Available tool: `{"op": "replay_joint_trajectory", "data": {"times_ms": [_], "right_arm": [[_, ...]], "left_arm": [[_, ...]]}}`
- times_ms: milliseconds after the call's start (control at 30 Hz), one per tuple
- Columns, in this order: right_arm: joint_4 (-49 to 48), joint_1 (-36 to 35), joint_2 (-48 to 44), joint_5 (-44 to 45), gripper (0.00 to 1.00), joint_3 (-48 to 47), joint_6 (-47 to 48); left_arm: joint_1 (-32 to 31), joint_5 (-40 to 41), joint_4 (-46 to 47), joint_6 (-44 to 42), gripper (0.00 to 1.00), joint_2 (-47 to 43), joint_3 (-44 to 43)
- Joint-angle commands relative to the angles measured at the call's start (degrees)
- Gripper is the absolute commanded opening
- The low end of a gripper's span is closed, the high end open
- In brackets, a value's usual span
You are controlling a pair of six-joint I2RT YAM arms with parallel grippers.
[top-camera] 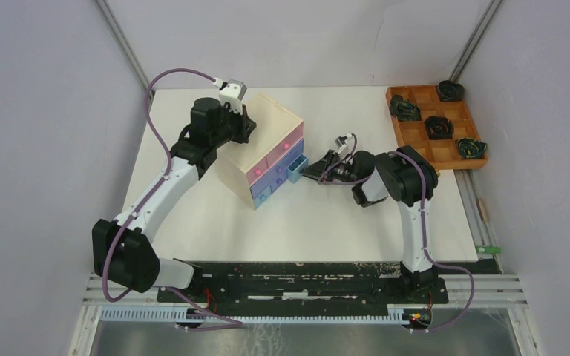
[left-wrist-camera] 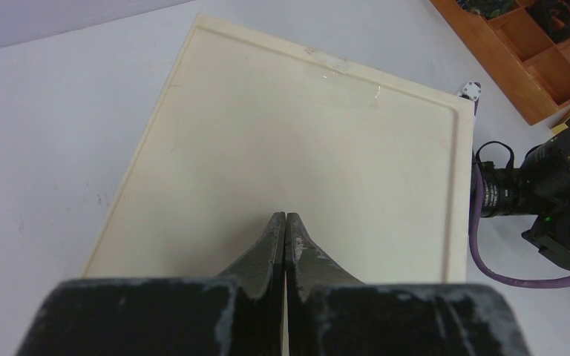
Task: Organize the makeup
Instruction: Open the drawer in the storage box.
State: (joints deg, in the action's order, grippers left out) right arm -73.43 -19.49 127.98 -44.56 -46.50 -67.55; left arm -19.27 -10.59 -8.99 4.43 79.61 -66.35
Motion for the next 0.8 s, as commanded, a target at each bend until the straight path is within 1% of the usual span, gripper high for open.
{"op": "replay_joint_trajectory", "data": {"times_ms": [0, 67, 133, 500, 767], "right_arm": [[-6.65, 0.11, 1.17, -1.68, 0.31, -1.18, -1.77], [-7.62, 0.06, 1.38, -1.59, 0.25, -0.78, -2.17], [-8.14, 0.16, 1.31, -1.67, 0.22, -0.08, -2.12], [-7.59, 1.28, -3.89, -2.00, 0.20, 7.15, 0.98], [-7.61, 1.79, -5.46, -2.27, 0.18, 12.30, 3.28]], "left_arm": [[0.02, 3.23, -17.79, -1.61, 0.03, 4.68, 5.15], [0.02, 3.27, -17.73, -1.61, 0.03, 4.76, 5.17], [0.02, 3.30, -17.75, -1.62, 0.03, 4.72, 5.18], [0.02, 3.30, -17.30, -1.81, 0.03, 4.67, 6.02], [0.02, 3.16, -16.76, -1.76, 0.03, 4.50, 6.88]]}}
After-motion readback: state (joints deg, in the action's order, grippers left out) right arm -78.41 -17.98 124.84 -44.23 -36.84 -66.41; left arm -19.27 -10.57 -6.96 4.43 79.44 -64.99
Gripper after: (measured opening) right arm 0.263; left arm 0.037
